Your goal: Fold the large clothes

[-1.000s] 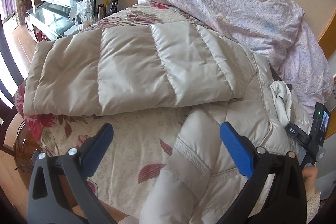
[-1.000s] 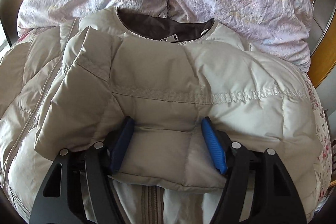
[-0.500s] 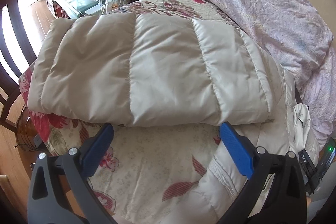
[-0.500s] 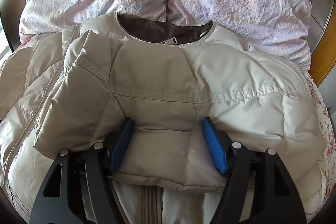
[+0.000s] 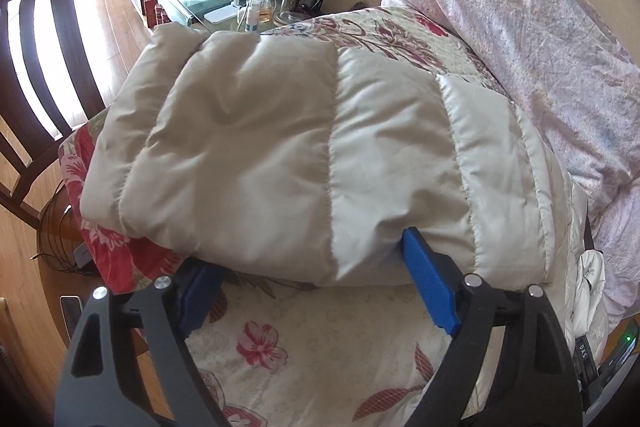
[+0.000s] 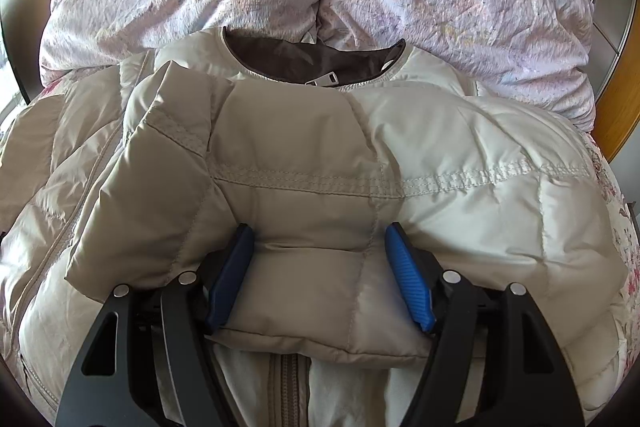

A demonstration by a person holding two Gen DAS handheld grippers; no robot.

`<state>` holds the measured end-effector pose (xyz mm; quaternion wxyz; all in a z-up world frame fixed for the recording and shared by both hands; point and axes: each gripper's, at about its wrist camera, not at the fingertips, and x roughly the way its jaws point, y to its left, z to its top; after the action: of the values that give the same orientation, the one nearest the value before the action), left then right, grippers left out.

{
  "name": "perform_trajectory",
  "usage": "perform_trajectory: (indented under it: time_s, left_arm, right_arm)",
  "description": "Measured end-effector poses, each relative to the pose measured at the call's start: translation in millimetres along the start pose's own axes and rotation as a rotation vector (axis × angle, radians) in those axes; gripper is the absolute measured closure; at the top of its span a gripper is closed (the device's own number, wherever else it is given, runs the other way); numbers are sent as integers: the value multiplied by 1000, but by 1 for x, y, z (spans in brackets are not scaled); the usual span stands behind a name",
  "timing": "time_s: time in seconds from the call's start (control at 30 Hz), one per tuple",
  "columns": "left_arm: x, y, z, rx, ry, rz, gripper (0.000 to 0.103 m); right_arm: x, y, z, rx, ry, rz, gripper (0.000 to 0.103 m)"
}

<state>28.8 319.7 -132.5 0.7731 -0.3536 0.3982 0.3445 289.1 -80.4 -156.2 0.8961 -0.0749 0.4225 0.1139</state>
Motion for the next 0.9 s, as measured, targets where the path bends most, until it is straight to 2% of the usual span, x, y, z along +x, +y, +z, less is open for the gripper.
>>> perform_trajectory:
  time_s: [0.17, 0.23, 0.27, 0.33, 0.47, 0.67, 0.9]
  left_arm:
    - [-1, 20, 13, -87, -18, 5, 37]
    - [0, 28, 18, -116, -27, 6, 50]
    - [0, 31, 19, -126, -29, 8, 54]
    - [0, 31, 22, -119, -45, 26, 70]
    - [-11, 15, 25, -42, -109, 89, 87]
    - [-36, -20, 31, 80, -204, 91, 94]
    - [-68, -83, 31, 245, -297, 37, 96]
  right_arm:
    - [0, 1, 0, 2, -1, 2, 33]
    - [0, 0, 0, 3, 0, 2, 33]
    - [0, 1, 0, 3, -1, 1, 33]
    - [-1, 1, 0, 4, -1, 1, 33]
    - [-1, 1, 0, 4, -1, 1, 33]
    - [0, 2, -1, 7, -1, 3, 32]
    - [1, 2, -1, 14, -1, 10, 32]
